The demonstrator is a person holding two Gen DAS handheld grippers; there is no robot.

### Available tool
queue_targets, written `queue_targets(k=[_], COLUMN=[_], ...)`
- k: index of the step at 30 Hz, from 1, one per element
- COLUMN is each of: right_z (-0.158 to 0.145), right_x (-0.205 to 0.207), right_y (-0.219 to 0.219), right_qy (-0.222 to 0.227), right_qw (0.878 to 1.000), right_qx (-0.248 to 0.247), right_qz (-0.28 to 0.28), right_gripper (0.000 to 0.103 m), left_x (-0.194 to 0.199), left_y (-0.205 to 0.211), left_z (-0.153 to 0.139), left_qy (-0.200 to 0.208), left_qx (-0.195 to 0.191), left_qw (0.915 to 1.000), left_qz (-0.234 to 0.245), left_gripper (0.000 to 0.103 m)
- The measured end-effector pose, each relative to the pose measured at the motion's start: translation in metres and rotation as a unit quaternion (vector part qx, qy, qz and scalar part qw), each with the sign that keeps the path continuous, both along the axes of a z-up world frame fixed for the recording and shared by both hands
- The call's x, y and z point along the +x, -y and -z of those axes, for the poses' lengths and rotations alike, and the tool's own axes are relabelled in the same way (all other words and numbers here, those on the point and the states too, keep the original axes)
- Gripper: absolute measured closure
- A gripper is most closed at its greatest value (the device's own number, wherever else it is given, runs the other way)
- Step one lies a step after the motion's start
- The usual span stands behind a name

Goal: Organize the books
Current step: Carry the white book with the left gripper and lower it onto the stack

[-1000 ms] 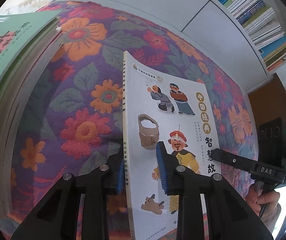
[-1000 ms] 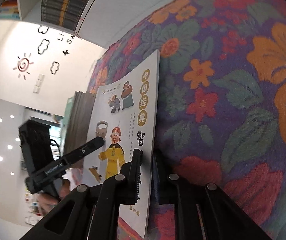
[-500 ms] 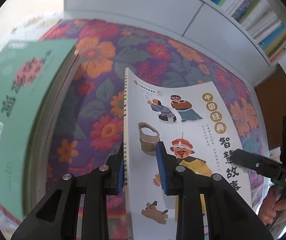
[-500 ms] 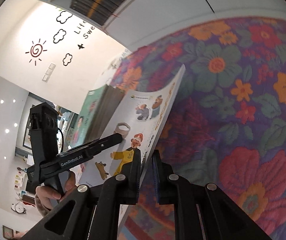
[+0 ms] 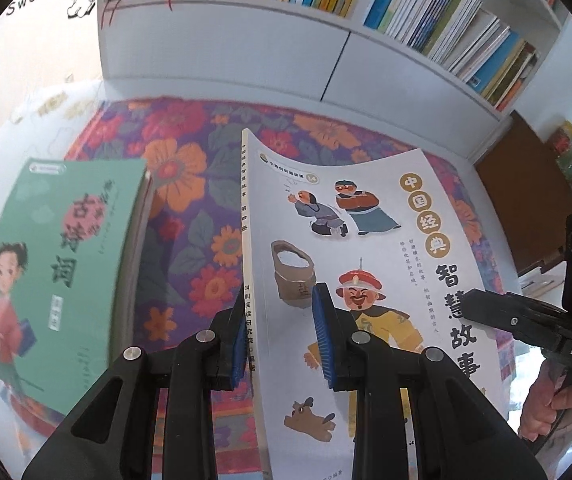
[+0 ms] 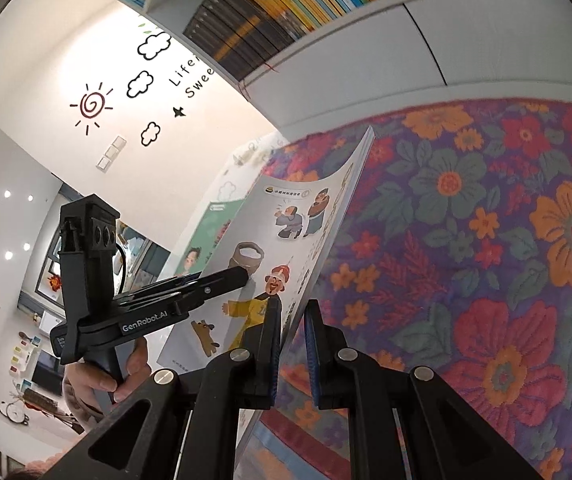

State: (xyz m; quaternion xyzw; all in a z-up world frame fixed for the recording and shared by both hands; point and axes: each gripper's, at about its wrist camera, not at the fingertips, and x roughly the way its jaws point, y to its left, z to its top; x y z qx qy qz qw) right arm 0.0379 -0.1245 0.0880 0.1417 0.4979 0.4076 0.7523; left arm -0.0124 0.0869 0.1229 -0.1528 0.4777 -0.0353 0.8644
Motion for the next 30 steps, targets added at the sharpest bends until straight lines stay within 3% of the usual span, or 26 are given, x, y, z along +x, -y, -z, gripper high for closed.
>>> queue_targets(k=[10, 17, 25, 30], right_z=[-0.033, -0.049, -0.023, 0.0], right_x=[-0.011, -0.022, -0.029, -0.028], right_y=[-0.055, -0.117, -0.194, -0.225], right_qy=[0.026, 0.059, 0.048, 0.045], right_qw=[0.999, 0.998, 0.997, 0.996], right_qx=[-0.026, -0.018, -0.003, -0.016], right_qz=[-0.004, -0.023, -0.063, -0.076], right_gripper=[0.091, 0.09, 0.089, 0.089], left_x=[-0.009, -0.018, -0.027, -0.024], left_y=[-0.059, -0.121, -0.185, -0.21], left_z=[-0.032, -0.031, -0.004, 0.02], left_qy=[0.037, 0.02, -0.004, -0.025], left_qx=[-0.013, -0.022, -0.004, -0.015], left_qw=[0.9992, 0.9993, 0.9987, 0.9981], left_qz=[-0.002, -0.022, -0.051, -0.055], left_gripper=[0.078, 0.077, 0.077, 0.077])
